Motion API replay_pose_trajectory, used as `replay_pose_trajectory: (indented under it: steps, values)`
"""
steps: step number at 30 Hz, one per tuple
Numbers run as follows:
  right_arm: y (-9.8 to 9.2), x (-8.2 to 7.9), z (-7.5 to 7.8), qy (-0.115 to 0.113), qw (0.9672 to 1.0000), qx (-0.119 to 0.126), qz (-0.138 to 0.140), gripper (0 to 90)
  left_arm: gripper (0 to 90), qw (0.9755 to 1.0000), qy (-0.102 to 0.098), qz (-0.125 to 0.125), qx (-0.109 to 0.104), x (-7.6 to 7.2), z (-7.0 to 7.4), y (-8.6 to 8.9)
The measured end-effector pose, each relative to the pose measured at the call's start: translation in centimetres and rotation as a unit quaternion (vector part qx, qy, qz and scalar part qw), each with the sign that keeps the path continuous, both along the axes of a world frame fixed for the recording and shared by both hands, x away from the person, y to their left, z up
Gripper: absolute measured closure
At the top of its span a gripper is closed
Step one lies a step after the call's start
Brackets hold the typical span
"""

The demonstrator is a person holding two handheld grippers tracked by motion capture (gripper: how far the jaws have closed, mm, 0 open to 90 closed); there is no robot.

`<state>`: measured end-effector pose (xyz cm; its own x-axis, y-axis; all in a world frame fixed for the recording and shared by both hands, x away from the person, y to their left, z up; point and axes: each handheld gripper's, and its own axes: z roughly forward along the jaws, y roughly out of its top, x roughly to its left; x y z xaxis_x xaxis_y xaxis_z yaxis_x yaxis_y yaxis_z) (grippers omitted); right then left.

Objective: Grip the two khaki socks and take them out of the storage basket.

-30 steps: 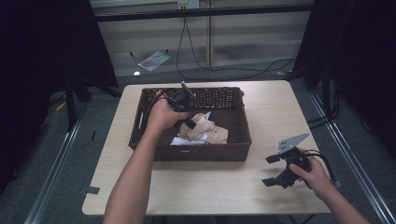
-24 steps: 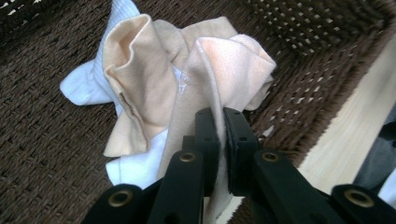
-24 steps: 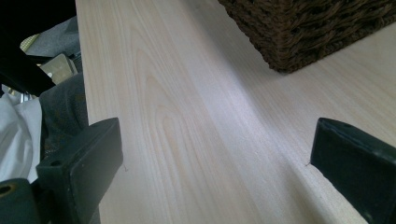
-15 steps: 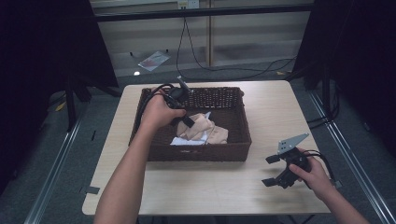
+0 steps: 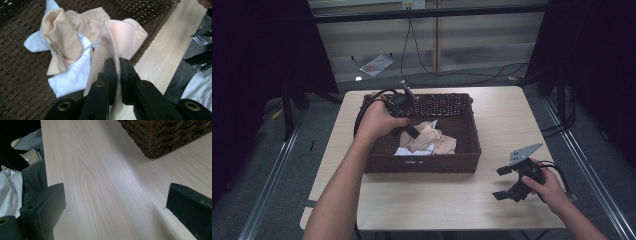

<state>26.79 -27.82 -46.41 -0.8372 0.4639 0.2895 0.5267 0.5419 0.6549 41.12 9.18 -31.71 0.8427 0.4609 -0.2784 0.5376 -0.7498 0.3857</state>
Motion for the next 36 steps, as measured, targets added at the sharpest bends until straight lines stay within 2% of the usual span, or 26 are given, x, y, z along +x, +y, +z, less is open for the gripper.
replay_pose_trajectory:
  steps: [3, 5, 13, 16, 18, 24, 26, 27, 28, 36]
  values:
    - [0.0, 0.0, 0.0, 0.002, 1.0, 0.002, 0.0, 1.6, 85.6, 1.0, -0.003, -0.006, -0.003, -0.4, 0.3, -0.1]
    - [0.0, 0.0, 0.0, 0.002, 1.0, 0.001, 0.0, 1.6, 85.6, 0.9999, -0.001, -0.016, 0.004, -0.6, 0.5, -0.1]
    - [0.1, 0.1, -0.2, 0.0, 1.0, 0.002, 0.003, 1.6, 85.4, 0.9996, -0.004, -0.026, 0.004, -1.2, 1.3, 0.0]
    - [0.1, 0.1, -0.2, 0.0, 1.0, 0.002, 0.003, 1.6, 85.3, 0.9995, -0.005, -0.031, -0.004, -1.6, 1.6, -0.1]
    - [0.1, 0.1, -0.2, 0.001, 1.0, 0.002, 0.002, 1.6, 85.3, 0.9993, -0.01, -0.036, -0.003, -1.8, 1.6, -0.2]
    - [0.1, 0.0, -0.1, 0.001, 1.0, 0.002, 0.002, 1.6, 85.3, 0.9989, -0.006, -0.047, -0.002, -2.3, 1.5, -0.7]
    - [0.1, 0.0, -0.1, 0.001, 1.0, 0.0, 0.002, 1.6, 85.1, 0.9986, -0.009, -0.051, -0.008, -2.4, 1.3, -0.8]
    - [0.1, 0.0, -0.1, 0.001, 1.0, 0.0, 0.003, 1.6, 85.0, 0.9988, -0.008, -0.047, -0.01, -2.6, 1.2, -0.9]
    - [0.1, 0.0, -0.1, 0.001, 1.0, 0.0, 0.002, 1.6, 84.9, 0.9984, -0.007, -0.055, -0.007, -2.5, 1.3, -0.9]
    - [0.1, 0.0, -0.1, 0.001, 1.0, 0.001, 0.004, 1.6, 84.7, 0.9977, 0.0, -0.067, -0.013, -3.2, 0.4, -1.2]
